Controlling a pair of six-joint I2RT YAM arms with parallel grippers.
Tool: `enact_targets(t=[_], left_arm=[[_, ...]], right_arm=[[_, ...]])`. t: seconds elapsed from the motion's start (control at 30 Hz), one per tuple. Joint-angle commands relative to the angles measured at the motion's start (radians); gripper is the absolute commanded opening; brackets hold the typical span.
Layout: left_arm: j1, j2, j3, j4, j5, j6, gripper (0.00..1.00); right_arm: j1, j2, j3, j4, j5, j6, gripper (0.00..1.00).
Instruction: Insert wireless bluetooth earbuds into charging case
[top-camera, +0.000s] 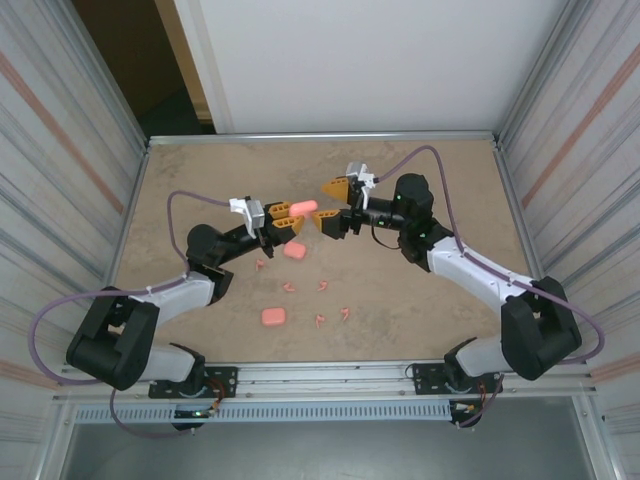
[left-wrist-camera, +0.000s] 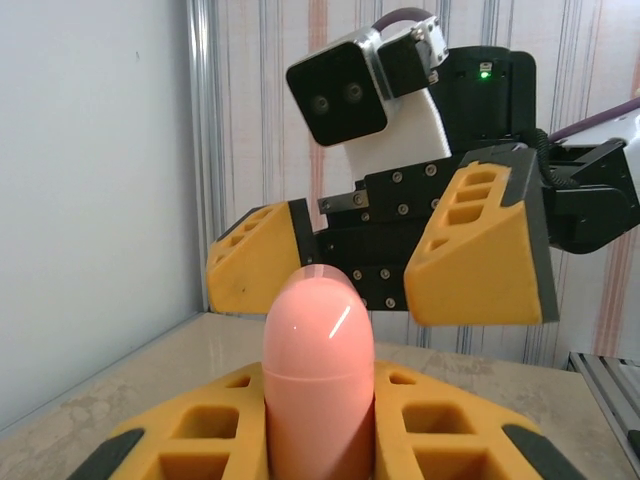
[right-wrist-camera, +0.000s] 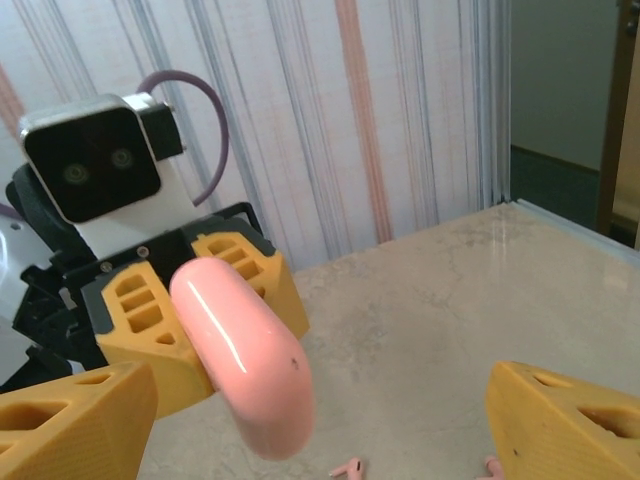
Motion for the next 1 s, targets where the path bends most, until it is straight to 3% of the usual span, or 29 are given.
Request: enact_targets(t=[0.0,0.97], left_arm=[[-0.007,0.006,0.032,0.038,0.019,0.02,0.0],[-0.008,0.004,0.036,0.034,0.035,0.015,0.0]], right_arm=[[0.009,0.016,0.038,-0.004,0.008,-0.025,0.83],[-0.003,0.079,0.116,-0.048,0.078,-0.038,0.78]])
